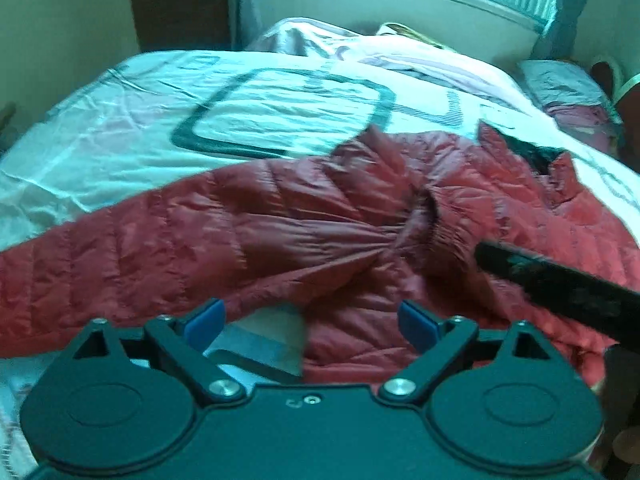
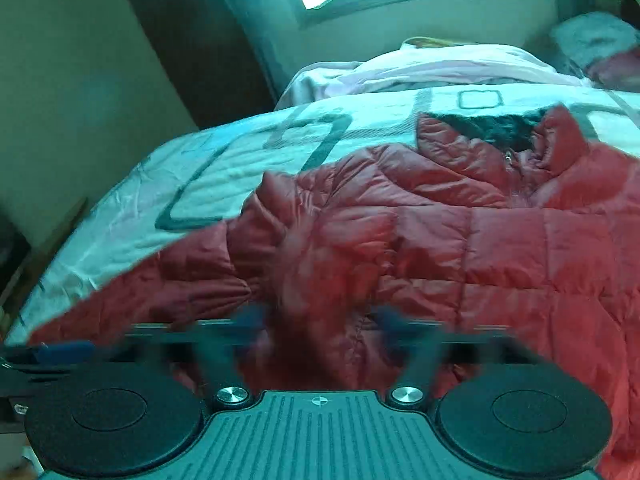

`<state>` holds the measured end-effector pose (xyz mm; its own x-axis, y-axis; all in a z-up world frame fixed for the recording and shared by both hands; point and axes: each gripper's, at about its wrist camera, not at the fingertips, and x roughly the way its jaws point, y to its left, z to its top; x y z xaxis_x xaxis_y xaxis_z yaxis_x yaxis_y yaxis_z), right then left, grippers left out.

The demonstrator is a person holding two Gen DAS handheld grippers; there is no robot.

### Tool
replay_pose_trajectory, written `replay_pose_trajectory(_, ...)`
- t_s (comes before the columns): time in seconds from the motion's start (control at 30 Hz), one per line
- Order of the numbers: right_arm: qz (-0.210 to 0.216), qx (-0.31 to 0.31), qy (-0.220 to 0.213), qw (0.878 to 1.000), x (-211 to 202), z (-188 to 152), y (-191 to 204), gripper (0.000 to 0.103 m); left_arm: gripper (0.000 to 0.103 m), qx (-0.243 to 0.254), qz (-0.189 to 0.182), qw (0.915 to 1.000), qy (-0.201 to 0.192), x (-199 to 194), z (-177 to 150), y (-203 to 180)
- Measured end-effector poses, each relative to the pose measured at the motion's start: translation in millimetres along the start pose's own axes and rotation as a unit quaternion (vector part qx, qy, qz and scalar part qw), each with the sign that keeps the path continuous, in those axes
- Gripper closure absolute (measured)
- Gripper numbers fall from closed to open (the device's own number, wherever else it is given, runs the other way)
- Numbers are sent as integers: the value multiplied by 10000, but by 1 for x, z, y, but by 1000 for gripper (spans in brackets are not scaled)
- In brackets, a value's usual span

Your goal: Fold large clothes

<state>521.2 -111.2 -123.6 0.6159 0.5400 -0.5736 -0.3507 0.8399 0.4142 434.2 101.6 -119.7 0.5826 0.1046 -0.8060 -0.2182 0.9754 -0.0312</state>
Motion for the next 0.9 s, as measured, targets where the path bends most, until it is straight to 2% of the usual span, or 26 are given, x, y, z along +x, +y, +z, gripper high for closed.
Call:
replay_pose_trajectory(0.07, -175, -78, -129, 9997, -20, 4, -9, 17, 7, -6, -276, 9996, 79, 5, 3, -9)
replay_pose_trajectory(0.17, -693, -136, -308, 9970, -58, 3, -29, 17, 7, 161, -600, 9980, 133, 17, 7, -33)
replay_pose_trajectory(0.23, -1189, -235, -433, 9917, -83, -2, -46, 17, 11, 377, -672, 9970, 79, 27, 13, -52)
replay_pose_trajectory(0.3, -1646, -193, -489, 9850, -104, -12, -67, 17, 15, 545, -596, 9967, -35, 39, 18, -65)
replay_pose_trajectory(0.37, -2069, -35, -547, 9768, -124, -21, -92, 17, 31, 563, -466, 9973, -19, 53, 21, -73)
replay_pose_trajectory(0.43, -2433, 206, -490, 9685, -135, -29, -119, 18, 60, 383, -615, 9973, 105, 65, 20, -72)
replay_pose_trajectory(0.5, -2633, 431, -450, 9627, -141, -34, -138, 18, 67, 139, -720, 9973, 85, 69, 17, -68)
replay_pose_trajectory(0.53, -2705, 524, -412, 9604, -145, -37, -147, 20, 77, 157, -670, 9976, -10, 68, 16, -69)
replay_pose_trajectory(0.57, -2747, 607, -366, 9589, -147, -41, -155, 29, 82, 199, -682, 9974, -101, 67, 16, -70)
replay_pose_trajectory(0.6, -2725, 707, -276, 9592, -148, -44, -162, 53, 84, 212, -708, 9972, -137, 65, 16, -70)
replay_pose_trajectory(0.63, -2677, 830, -164, 9598, -146, -45, -169, 62, 85, 205, -709, 9972, -152, 65, 18, -70)
replay_pose_trajectory(0.77, -2702, 804, -191, 9593, -146, -44, -170, 62, 86, 168, -632, 9971, -380, 55, 21, -60)
replay_pose_trajectory(0.83, -2866, 788, -19, 9548, -138, -50, -174, 62, 86, 185, -497, 9983, -234, 68, 15, -55)
replay_pose_trajectory(0.87, -2868, 895, 110, 9537, -134, -53, -183, 62, 86, 256, -485, 9983, -208, 72, 12, -56)
replay_pose_trajectory(0.9, -2837, 925, 85, 9544, -136, -55, -184, 62, 85, 541, -364, 9974, -298, 70, 10, -64)
